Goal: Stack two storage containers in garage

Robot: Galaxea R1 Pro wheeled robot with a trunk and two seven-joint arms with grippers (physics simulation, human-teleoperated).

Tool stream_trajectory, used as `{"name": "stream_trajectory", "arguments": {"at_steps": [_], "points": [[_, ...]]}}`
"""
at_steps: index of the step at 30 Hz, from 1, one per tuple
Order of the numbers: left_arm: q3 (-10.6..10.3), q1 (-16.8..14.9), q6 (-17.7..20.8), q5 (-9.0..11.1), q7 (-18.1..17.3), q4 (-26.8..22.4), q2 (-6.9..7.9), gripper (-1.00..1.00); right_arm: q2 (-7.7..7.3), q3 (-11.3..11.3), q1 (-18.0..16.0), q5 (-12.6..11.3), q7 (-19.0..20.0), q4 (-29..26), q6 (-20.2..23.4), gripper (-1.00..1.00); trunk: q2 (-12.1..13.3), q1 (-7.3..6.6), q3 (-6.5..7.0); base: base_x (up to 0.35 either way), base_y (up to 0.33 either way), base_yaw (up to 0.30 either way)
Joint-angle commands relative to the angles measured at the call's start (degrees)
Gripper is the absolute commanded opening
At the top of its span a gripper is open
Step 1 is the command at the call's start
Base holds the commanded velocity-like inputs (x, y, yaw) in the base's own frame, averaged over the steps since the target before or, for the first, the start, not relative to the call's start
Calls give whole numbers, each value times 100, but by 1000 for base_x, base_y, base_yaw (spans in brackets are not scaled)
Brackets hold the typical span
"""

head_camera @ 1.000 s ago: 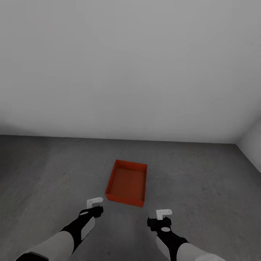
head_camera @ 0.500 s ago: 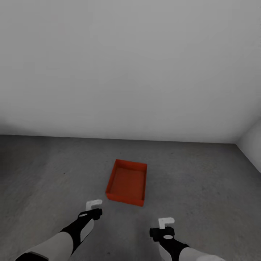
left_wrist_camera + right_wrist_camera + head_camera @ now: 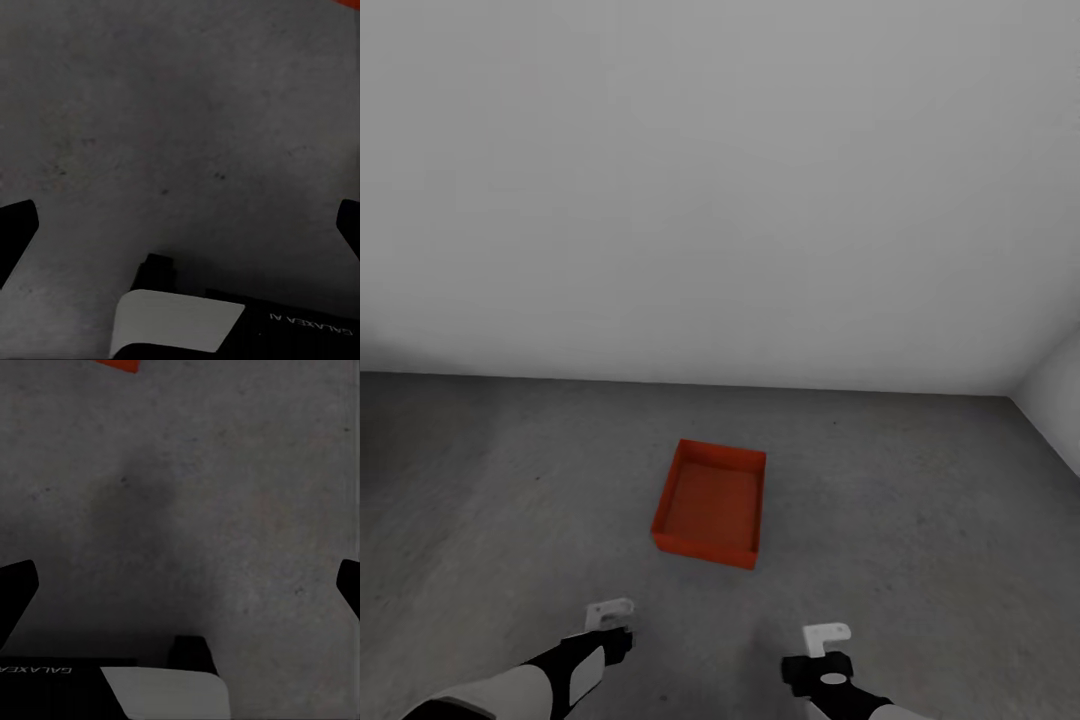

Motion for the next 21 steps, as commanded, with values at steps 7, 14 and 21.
{"name": "stream_trajectory", "arguments": {"at_steps": [7, 14, 21], "points": [[-51, 303, -28, 39, -4, 26, 332, 100, -196, 39, 237, -26, -28, 21, 27, 100, -4, 0, -5, 0, 0, 0], [-49, 1215, -120, 34, -6, 28, 356, 100, -304, 29, 1645, -75, -40, 21, -49, 100, -4, 0, -5, 0, 0, 0], [-49, 1598, -264, 49, -4, 30, 345, 100, -309, 11, 2307, -91, -38, 21, -318, 100, -4, 0, -5, 0, 0, -97]]}}
